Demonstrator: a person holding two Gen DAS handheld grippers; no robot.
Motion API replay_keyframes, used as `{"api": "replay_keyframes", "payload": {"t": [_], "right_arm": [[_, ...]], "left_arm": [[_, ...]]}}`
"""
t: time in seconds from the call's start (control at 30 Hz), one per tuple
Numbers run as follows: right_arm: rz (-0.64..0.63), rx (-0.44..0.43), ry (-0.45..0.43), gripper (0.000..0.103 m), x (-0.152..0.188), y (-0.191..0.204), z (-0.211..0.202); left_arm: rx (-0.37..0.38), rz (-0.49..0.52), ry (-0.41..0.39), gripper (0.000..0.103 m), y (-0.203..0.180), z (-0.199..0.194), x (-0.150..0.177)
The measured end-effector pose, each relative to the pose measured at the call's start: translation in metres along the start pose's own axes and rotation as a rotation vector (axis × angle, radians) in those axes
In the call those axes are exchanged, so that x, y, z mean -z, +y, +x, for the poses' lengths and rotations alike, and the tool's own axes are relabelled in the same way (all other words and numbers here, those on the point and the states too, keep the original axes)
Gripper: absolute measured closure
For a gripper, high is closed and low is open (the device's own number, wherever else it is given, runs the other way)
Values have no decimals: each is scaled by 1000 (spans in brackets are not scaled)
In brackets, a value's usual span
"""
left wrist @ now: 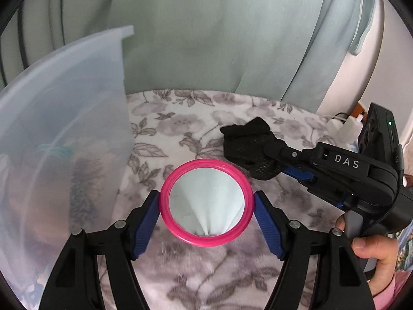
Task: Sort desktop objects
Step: 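Lift the mirror with the left tool while the right tool lifts the bun over the bin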
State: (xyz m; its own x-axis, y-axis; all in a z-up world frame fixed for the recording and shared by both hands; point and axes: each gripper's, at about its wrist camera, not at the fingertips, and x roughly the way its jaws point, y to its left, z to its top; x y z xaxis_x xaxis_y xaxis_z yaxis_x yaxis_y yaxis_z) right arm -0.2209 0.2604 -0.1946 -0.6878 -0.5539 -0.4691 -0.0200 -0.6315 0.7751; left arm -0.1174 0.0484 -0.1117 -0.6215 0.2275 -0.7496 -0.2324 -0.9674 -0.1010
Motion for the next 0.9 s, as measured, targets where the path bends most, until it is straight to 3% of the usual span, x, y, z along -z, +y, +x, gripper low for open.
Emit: {"api": "replay_keyframes", "payload": {"t": [0.47,0.9], "right_arm": [[-23,1,-51,77,19,62,-56],[-118,21,-141,77,32,128,-106]], "left_arm": [[98,-61,-118,29,10,-70,2],[243,-103,-248,29,23,-130,7]]}}
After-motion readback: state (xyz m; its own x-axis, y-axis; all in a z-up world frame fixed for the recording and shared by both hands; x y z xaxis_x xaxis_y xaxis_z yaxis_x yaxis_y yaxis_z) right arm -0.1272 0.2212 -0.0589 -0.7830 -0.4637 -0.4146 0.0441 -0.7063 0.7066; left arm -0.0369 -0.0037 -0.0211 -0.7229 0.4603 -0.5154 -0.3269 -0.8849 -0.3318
